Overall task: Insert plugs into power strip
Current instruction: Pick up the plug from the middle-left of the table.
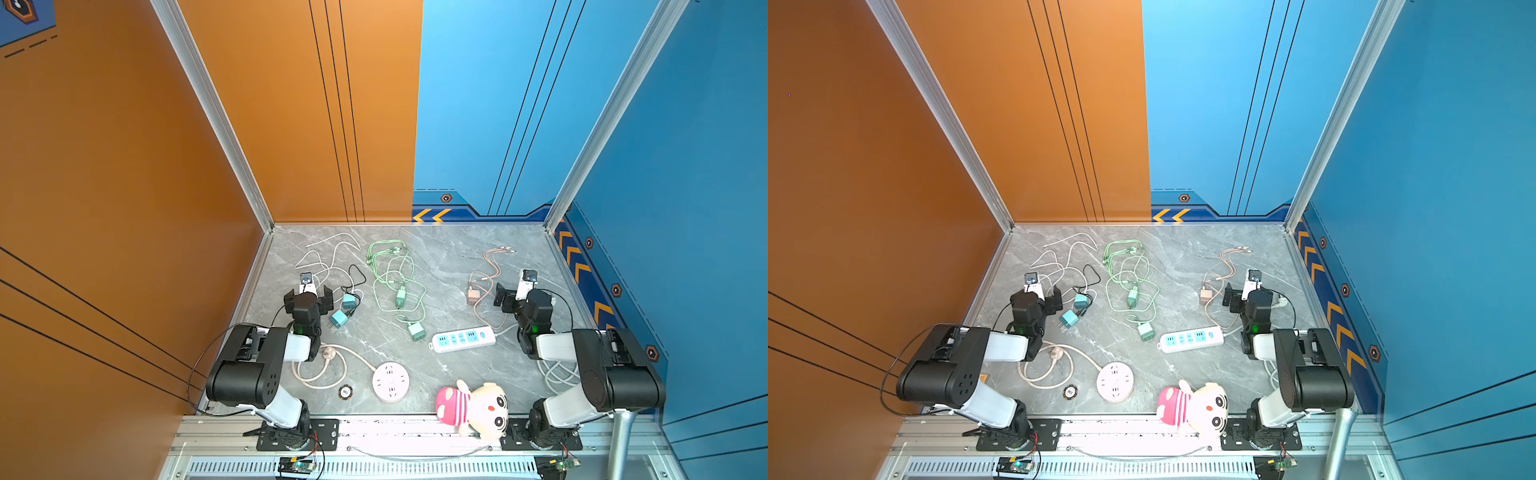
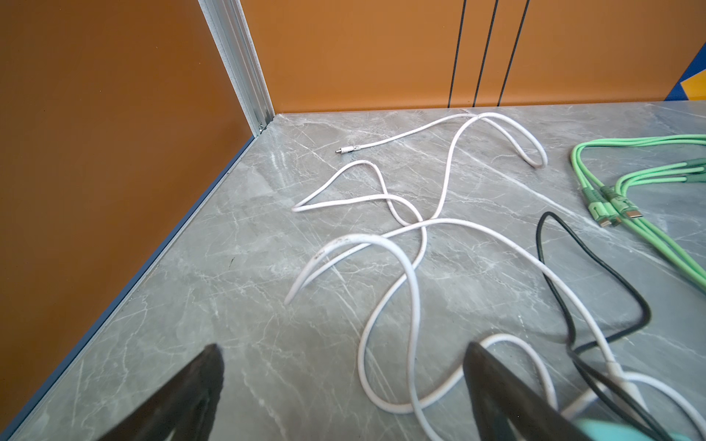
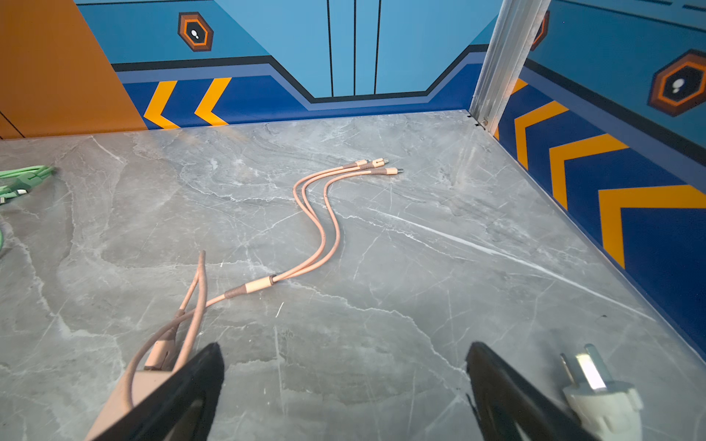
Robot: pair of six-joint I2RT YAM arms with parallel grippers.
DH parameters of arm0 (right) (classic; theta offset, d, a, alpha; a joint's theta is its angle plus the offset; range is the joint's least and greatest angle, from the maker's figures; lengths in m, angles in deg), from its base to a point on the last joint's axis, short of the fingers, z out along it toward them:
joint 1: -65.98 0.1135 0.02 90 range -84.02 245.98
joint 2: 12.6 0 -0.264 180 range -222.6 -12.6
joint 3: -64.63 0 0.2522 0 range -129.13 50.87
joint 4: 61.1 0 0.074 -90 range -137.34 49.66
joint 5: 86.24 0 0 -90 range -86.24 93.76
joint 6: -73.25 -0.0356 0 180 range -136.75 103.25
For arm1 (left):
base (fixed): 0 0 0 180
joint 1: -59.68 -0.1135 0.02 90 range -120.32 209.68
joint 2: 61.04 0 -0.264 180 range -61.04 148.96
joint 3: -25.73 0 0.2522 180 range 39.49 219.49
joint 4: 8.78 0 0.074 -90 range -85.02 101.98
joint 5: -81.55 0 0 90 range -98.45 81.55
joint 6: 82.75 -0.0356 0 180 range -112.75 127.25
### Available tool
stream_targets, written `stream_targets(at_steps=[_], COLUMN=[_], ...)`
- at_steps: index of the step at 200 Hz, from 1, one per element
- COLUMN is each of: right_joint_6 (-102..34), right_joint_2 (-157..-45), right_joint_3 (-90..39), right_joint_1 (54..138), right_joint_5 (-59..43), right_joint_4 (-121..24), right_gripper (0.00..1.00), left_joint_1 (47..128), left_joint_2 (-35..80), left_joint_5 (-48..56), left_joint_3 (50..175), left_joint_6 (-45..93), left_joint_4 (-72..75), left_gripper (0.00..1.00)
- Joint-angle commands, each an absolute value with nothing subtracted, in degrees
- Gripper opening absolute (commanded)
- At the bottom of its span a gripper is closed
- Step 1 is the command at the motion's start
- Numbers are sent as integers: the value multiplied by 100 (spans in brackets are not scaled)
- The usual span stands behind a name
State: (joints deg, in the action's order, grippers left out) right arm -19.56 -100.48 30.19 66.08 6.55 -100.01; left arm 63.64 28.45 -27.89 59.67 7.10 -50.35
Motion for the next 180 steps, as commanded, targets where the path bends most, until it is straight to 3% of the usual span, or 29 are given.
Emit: stream_targets(at_steps=[1,151,180], right_joint_6=[-2016,-2013,-2134], right_joint_2=[-10120,-10119,-10015], right_joint_3=[2952,2949,2892], right_joint_1=[6624,6624,6772], right_joint_5=[587,593,1454], right_joint_4=[-9946,-9936,-9745], right_gripper=[100,100,100], left_joint_1=[6370,6405,6524], left_joint_2=[2888,2670,2641], left_joint_5=[-2746,-3056,-3065], left_joint_3=[6019,6041,6088], left_joint_6=[746,850,673], left_joint_4=[-5061,-4820,-4792], left_gripper=[98,98,98])
